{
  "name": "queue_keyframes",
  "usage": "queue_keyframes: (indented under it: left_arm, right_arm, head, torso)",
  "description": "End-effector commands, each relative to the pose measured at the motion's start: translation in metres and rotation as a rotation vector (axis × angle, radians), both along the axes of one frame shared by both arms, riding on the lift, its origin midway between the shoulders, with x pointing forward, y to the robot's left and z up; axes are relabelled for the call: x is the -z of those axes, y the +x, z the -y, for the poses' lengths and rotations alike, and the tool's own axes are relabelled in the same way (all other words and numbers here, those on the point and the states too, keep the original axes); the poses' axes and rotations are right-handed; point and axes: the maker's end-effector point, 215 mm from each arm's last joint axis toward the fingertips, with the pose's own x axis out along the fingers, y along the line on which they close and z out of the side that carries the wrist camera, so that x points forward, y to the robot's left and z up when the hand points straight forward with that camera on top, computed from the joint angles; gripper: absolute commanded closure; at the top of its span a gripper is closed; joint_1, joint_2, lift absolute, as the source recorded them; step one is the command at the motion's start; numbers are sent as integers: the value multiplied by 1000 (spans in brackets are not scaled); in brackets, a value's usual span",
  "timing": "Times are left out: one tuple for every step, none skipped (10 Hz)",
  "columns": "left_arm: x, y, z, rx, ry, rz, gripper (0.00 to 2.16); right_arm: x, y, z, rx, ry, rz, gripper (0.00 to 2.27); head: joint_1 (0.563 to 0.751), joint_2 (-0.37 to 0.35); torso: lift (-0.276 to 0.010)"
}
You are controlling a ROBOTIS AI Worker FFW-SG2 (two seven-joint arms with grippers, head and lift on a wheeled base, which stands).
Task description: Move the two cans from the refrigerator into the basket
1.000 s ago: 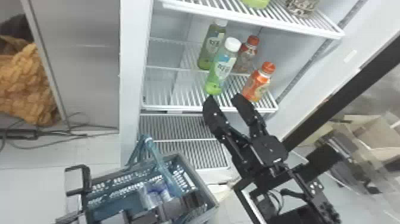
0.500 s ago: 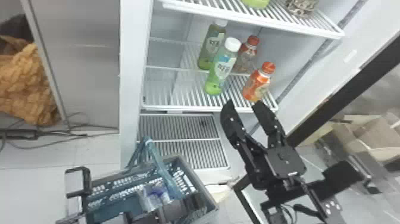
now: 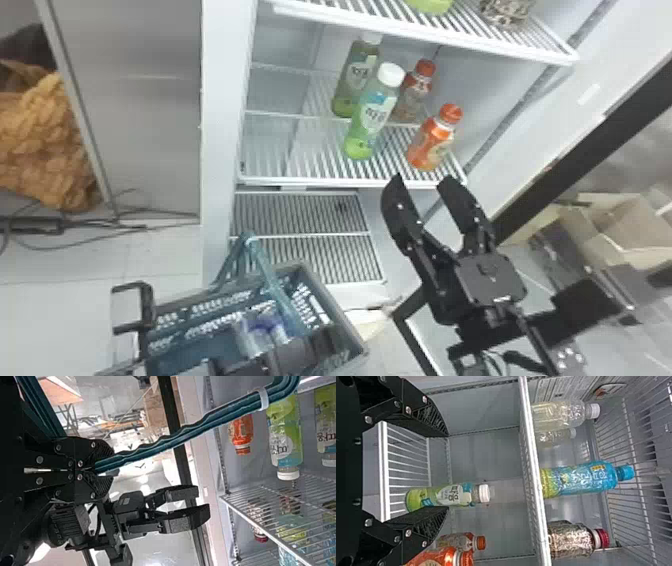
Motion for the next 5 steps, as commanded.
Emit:
queue_keyframes:
  left_arm:
    - [0,0,0,1,0,1,1202]
    - [0,1,0,-1,0,2,1202]
    - [-1,1,0,-1,-2,1,1202]
    - [0,0,0,1,-1,1,1202]
    - [-1,1,0,1,-1,3,1202]
  right_arm:
    - [2,0,0,1,3,0,403]
    - [1,1,0,0,4,2,403]
    - [1,1,0,0,4,2,401]
    - [2,2,1,0,3,2,401]
    - [3,2,0,-2,4,2,401]
  head:
    - [695,-350]
    - [695,-350]
    - [695,-350]
    - [695,-350]
    - [695,-350]
  torso:
    - [-276]
    - [-276]
    - [-276]
    - [-276]
    - [-276]
